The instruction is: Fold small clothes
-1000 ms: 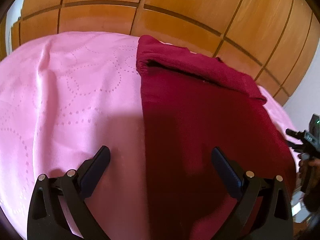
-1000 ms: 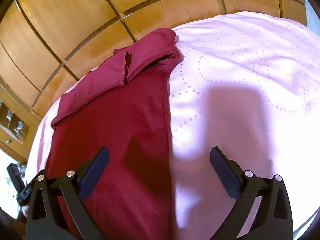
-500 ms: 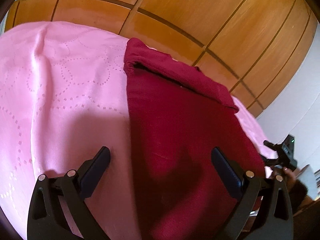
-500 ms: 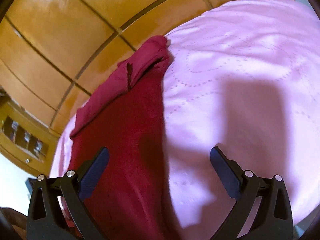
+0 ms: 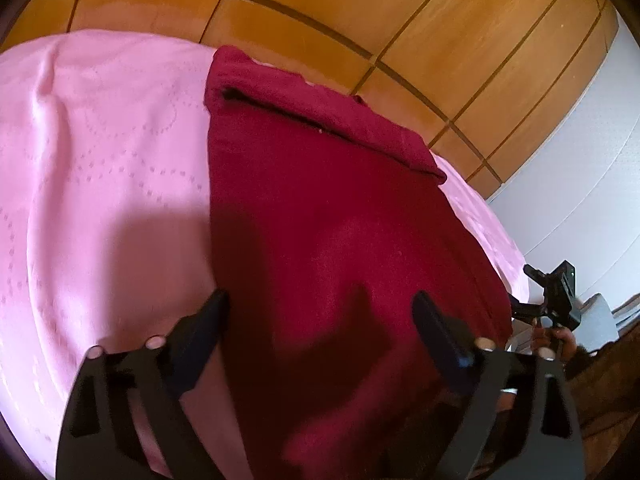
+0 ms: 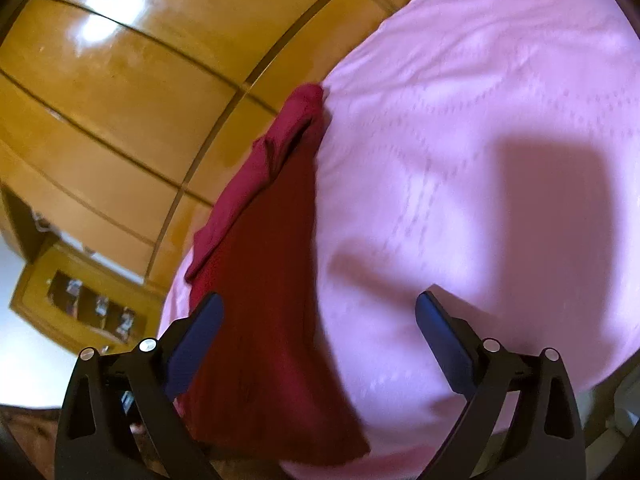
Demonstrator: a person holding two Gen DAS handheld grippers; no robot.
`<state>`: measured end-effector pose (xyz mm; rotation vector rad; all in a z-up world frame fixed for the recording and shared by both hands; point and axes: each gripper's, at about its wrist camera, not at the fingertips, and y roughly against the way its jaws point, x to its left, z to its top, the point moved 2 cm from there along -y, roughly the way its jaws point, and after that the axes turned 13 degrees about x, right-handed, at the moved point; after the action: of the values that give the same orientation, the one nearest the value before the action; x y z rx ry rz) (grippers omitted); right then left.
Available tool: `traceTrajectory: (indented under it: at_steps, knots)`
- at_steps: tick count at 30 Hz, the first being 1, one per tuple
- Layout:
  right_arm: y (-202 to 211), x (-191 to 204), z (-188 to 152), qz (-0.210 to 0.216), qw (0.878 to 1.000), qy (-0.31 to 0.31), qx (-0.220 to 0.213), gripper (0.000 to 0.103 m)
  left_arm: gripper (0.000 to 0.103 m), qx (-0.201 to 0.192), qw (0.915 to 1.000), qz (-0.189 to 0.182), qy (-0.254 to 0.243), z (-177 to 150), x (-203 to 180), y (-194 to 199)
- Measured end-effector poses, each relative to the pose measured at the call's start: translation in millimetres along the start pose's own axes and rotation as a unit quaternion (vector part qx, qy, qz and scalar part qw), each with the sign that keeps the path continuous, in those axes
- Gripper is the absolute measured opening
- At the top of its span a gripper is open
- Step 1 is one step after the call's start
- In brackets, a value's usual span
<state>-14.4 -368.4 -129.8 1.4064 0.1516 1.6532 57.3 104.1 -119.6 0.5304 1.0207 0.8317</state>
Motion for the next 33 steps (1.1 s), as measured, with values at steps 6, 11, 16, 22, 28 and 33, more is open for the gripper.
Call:
traceTrajectory:
  at_steps: [6, 11, 16, 22, 28, 33]
  knots:
    - [-22.6, 14.9, -16.5, 0.023, 0.997, 0.040, 0.061, 0.071, 0.050, 0.034, 0.9987, -0.021, 0.031, -5.4, 12.0, 1.2]
    - [-34.9, 24.9, -21.1, 0.039, 0.994, 0.064, 0.081, 0.071, 0.050, 0.061, 0.9979, -0.021, 0.010, -18.1, 9.7, 3.6]
    - [-41.0, 28.0, -26.4, 0.036, 0.992, 0.073, 0.096, 0.060, 0.054, 0.081, 0.9961, -0.034, 0.012, -22.6, 6.6, -0.1]
    - [-43.5, 25.1, -32.6, 0.032, 0.991, 0.069, 0.113, 0.022, 0.049, 0.099, 0.9943, -0.039, 0.000, -21.2, -5.8, -5.9]
    - [-42.6, 35.6, -32.3, 0.048, 0.989, 0.086, 0.110, 0.016, 0.008, 0.091, 0.9939, -0.053, 0.031, -23.1, 1.3, -0.8]
    - [-26.6, 55.2, -25.4, 0.085, 0.986, 0.111, 0.089, 0.013, 0.007, 0.051, 0.9953, -0.078, 0.024, -18.4, -6.6, 24.2]
